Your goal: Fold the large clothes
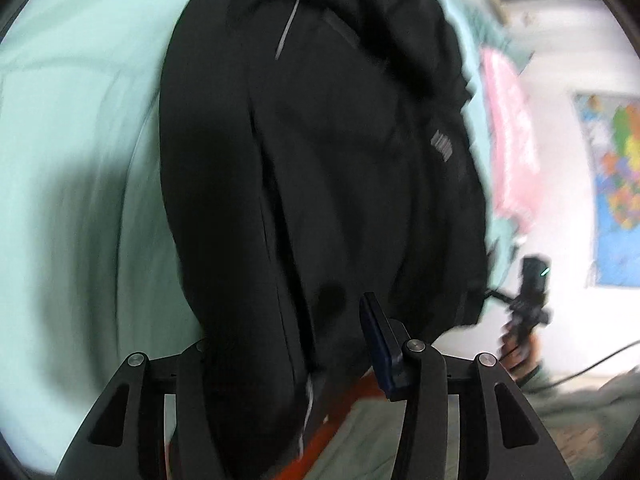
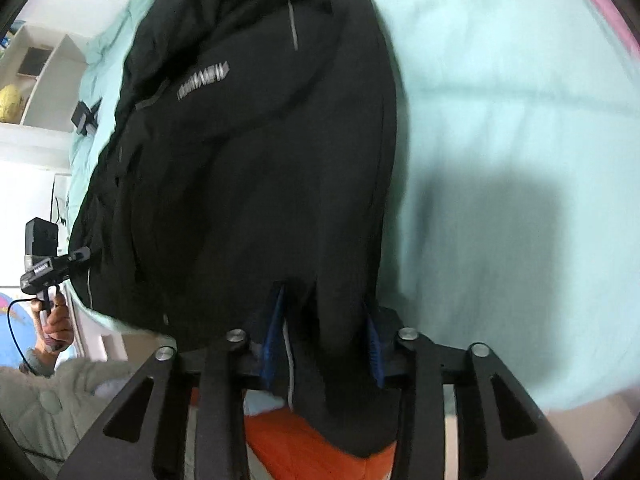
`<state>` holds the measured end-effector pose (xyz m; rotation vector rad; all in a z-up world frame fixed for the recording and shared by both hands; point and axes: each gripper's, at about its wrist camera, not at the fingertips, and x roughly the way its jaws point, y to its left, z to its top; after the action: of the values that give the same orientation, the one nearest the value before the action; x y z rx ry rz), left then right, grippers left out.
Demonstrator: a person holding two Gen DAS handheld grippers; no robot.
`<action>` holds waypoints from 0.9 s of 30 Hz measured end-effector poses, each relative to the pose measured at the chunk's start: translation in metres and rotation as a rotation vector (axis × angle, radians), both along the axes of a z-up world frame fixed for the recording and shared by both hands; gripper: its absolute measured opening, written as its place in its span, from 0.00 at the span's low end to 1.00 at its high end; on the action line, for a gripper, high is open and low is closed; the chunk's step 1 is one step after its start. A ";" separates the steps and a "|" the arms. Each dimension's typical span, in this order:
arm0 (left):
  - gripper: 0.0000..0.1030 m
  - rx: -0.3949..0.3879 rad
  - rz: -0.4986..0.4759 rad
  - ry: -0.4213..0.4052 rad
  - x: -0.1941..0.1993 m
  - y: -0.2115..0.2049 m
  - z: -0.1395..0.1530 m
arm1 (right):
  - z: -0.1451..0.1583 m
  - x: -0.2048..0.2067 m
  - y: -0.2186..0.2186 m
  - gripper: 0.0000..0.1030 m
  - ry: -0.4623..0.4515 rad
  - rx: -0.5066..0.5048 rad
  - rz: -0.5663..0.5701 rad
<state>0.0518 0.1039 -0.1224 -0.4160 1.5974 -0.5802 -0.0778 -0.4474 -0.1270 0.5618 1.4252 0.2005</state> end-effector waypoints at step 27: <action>0.12 -0.296 0.291 -0.474 0.211 0.025 0.172 | 0.211 0.161 -0.066 0.20 -0.573 0.213 -0.154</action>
<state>0.2626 0.1290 0.0496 -0.6643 0.9790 -0.6367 0.0833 -0.5130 0.0836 0.7173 0.8058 0.3604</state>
